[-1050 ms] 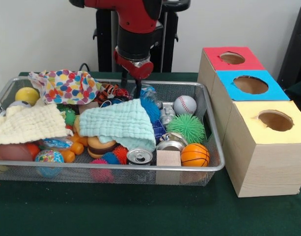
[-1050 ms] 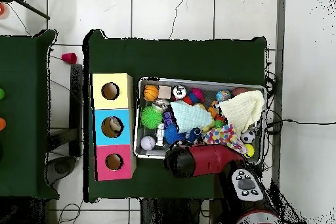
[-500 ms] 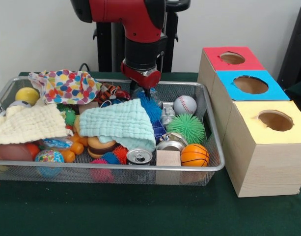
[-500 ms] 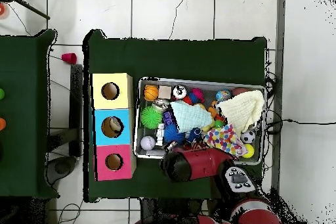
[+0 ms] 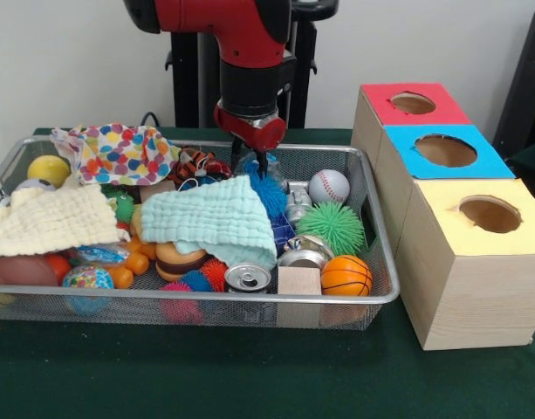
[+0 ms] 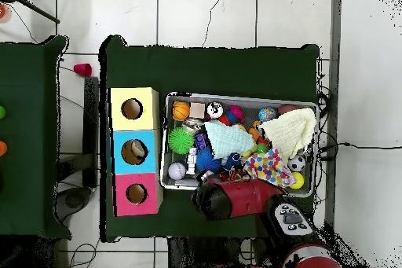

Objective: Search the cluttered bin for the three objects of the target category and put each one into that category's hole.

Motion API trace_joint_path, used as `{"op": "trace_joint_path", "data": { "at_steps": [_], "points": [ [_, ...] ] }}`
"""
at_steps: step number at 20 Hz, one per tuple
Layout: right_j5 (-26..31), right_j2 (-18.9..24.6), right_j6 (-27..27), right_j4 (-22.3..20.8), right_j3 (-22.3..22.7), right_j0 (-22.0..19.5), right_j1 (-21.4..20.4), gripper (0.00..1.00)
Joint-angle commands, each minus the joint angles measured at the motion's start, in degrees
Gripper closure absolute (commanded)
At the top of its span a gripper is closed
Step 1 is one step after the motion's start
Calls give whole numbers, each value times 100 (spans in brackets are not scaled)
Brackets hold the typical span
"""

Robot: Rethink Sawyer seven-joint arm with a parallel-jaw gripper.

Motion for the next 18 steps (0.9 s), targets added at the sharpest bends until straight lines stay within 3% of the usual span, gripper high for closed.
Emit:
{"op": "trace_joint_path", "data": {
  "at_steps": [1, 2, 7, 14, 16, 18],
  "points": [
    [215, 486, -446, -275, 235, -151, 588, 0],
    [16, 390, -372, -356, 173, -64, 597, 100],
    [-213, 517, -427, -434, 34, -139, 656, 100],
    [-392, 370, -210, -316, -25, 176, 688, 100],
    [38, 394, -215, -111, 247, 186, 122, 100],
    [829, 486, -378, 244, 653, 141, -917, 100]
  ]
}}
